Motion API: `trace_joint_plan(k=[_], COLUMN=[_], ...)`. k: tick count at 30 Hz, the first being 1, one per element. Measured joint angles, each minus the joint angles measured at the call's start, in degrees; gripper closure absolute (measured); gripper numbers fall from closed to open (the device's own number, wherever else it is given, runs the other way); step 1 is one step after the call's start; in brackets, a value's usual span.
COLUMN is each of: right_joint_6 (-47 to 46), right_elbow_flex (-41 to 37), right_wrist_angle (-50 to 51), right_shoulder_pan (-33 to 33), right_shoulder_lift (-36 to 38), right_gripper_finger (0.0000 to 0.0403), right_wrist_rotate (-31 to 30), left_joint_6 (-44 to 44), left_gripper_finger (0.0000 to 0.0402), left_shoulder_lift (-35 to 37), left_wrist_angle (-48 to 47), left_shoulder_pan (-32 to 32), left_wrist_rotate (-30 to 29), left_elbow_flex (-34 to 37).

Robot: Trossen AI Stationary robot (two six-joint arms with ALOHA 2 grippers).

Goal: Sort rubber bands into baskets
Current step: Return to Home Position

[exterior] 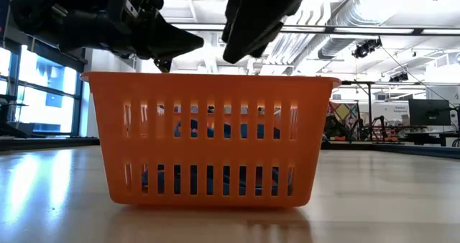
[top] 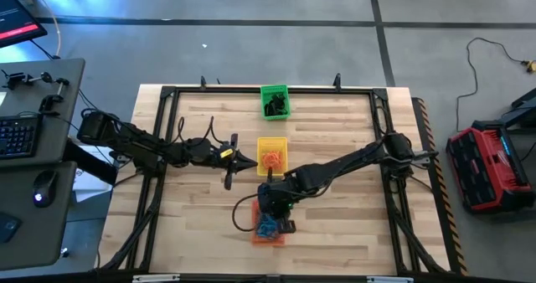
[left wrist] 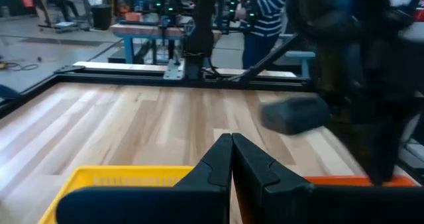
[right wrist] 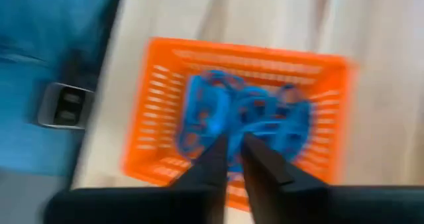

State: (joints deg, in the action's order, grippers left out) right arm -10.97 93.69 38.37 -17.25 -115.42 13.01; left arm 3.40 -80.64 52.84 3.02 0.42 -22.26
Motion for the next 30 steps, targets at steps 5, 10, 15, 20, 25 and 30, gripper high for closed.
trace_joint_plan(k=[5,10,15,20,25,30], right_joint_6=[7.2,11.3,12.6,12.9,12.9,14.3], right_elbow_flex=[0.0,-4.7,-15.1,-26.6,-37.8,-46.8], right_wrist_angle=[0.4,-6.3,-19.6,-30.2,-39.7,-44.8], right_shoulder_pan=[0.6,2.8,4.6,6.0,8.5,13.5], right_shoulder_lift=[0.6,1.8,7.8,16.2,26.7,36.8], right_gripper_finger=[0.0392,0.04,0.0402,0.0403,0.0403,0.0403], right_wrist_rotate=[-5.6,-6.0,-7.8,-9.9,-9.9,-9.9], left_joint_6=[0.0,0.3,0.4,-0.4,-0.7,-2.1], left_gripper_finger=[0.0401,0.0401,0.0401,0.0401,0.0401,0.0401], left_shoulder_lift=[0.0,0.0,0.4,2.7,6.6,12.2], left_wrist_angle=[0.1,0.3,0.7,0.0,-2.1,-10.1], left_shoulder_pan=[0.0,-0.6,-1.4,-2.5,-4.4,-7.2], left_wrist_rotate=[0.5,0.5,0.4,0.5,0.6,1.0], left_elbow_flex=[0.0,0.0,0.0,0.0,0.0,0.0])
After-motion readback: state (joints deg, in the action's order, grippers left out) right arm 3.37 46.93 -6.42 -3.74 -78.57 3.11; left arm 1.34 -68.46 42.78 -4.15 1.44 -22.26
